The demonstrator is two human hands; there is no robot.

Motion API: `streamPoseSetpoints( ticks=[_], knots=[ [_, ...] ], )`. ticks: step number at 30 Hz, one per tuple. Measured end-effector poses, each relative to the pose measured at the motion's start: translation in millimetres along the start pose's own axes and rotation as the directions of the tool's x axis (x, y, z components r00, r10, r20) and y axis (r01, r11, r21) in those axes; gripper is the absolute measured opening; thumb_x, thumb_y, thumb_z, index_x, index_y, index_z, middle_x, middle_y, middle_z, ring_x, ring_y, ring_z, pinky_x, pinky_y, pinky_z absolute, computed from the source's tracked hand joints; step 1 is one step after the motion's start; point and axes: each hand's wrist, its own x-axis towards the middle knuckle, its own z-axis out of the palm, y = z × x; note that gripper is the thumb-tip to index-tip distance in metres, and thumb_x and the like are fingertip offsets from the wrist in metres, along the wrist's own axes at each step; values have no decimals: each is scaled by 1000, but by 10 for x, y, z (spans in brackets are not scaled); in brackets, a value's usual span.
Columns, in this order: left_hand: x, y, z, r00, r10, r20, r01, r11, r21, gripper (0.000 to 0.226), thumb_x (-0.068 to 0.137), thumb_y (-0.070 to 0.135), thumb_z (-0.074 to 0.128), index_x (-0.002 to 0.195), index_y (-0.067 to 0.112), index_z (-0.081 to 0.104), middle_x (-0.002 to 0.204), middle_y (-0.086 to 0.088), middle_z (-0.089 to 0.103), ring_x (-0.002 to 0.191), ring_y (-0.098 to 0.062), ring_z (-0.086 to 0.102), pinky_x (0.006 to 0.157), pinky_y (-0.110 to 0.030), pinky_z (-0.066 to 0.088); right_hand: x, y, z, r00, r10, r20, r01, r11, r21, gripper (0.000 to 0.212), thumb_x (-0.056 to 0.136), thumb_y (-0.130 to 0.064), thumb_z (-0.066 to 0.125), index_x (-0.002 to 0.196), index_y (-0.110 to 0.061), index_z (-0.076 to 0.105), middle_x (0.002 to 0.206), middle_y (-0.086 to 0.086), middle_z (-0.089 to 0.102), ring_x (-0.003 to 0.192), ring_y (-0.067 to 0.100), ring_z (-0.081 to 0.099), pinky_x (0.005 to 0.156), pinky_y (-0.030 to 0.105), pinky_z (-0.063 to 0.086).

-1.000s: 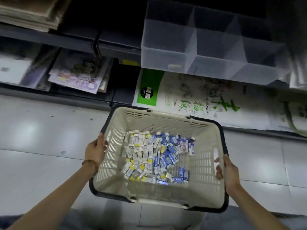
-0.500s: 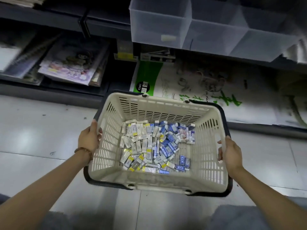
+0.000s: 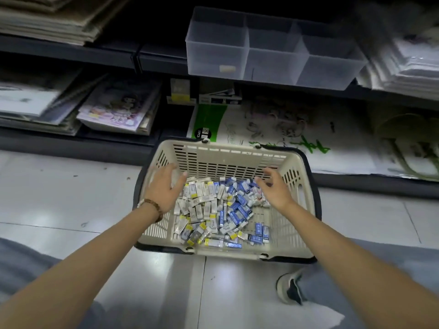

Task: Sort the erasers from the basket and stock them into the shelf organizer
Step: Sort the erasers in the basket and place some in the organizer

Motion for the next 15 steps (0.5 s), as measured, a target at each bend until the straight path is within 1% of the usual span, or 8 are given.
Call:
streamPoseSetpoints(
  ticks=[1,3,5,8,11,15],
  knots=[
    [24,55,80,994,-9,109,10,1000,-11,56,96,48,38,138,11,39,141,-9,44,127,-23,42,103,-36,34,-7,63,43,998,52,32,-53,997,52,54,92,-33,56,139,-15,37,144,6,41,127,23,44,106,38,38],
    [25,140,245,951,-94,295,102,995,-13,57,95,50,36,140,14,38,142,-6,44,126,-23,45,101,-35,36,-52,260,95,985,139,102,-148,985,86,57,90,-36,58,138,-12,38,144,7,41,127,24,44,103,36,37],
    [-14,187,414,898,-196,395,210,978,7,56,96,50,34,138,13,41,142,-6,45,125,-24,45,100,-34,36,-66,427,112,961,208,181,-224,972,68,62,88,-42,59,138,-9,39,144,9,41,129,26,42,105,36,34],
    [-142,164,627,848,-305,433,337,942,3,51,97,49,34,130,13,47,139,-7,47,123,-25,46,94,-30,34,10,531,150,923,285,259,-319,942,103,67,87,-45,59,139,-8,39,145,11,41,130,28,42,109,42,35],
    [-263,106,781,818,-370,440,423,906,-26,52,96,51,34,129,13,48,140,-7,46,123,-24,46,90,-28,32,105,543,248,911,300,283,-350,926,145,68,86,-44,62,139,-8,39,144,11,40,129,27,42,107,38,36],
    [-312,24,915,791,-427,438,482,876,-15,56,96,52,33,129,9,48,140,-8,46,125,-23,44,89,-28,29,87,692,406,877,339,339,-404,903,143,75,85,-44,64,142,-7,32,147,12,35,132,28,38,106,36,33]
  ],
)
